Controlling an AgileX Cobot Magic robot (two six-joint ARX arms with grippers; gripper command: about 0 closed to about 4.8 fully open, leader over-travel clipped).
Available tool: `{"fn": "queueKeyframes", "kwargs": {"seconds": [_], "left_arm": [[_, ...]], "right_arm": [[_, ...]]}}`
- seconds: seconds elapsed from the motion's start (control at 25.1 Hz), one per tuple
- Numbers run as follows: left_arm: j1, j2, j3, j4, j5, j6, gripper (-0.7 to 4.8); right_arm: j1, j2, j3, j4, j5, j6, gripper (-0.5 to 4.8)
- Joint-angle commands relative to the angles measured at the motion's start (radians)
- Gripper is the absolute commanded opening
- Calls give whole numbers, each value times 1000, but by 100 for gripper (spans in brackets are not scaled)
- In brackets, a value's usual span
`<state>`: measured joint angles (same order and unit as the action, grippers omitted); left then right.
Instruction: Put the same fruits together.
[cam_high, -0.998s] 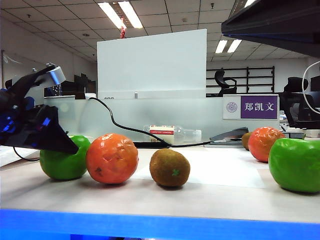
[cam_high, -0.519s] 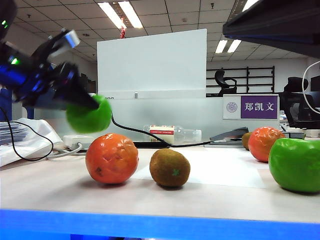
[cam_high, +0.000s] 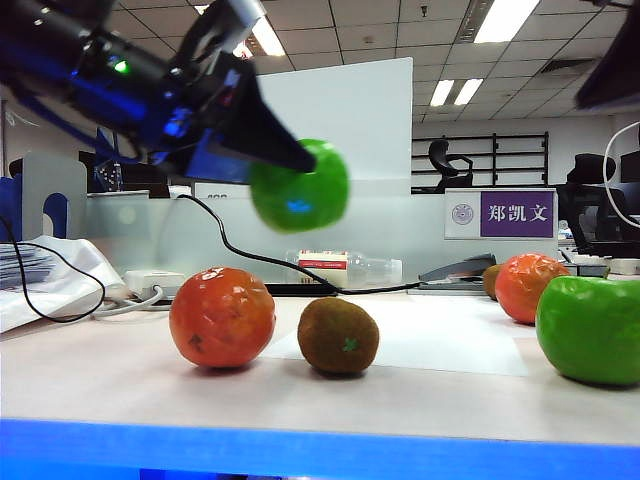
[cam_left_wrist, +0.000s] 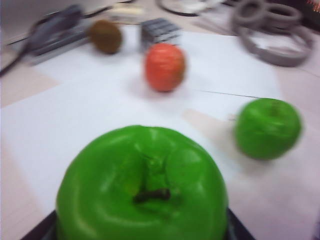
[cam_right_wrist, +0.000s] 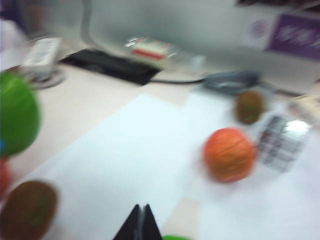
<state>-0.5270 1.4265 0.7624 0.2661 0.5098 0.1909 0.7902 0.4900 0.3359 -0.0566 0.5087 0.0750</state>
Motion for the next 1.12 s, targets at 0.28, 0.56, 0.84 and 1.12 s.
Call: {"fn": "queueKeyframes", "kwargs": {"seconds": [0.28, 0.56, 0.84, 1.12], "left_arm": [[-130, 122, 54, 102, 8, 19, -6], [-173, 279, 228, 77, 11, 20, -6], [-187, 410, 354, -17, 19, 22, -6], [-224, 492, 363, -8, 37, 27, -6]], "right_arm": [[0, -48, 19, -47, 144, -27, -6], [1, -210, 20, -135, 211, -27, -6], [0, -410, 77, -329, 264, -29, -6], [1, -446, 151, -412, 308, -51, -6]]}}
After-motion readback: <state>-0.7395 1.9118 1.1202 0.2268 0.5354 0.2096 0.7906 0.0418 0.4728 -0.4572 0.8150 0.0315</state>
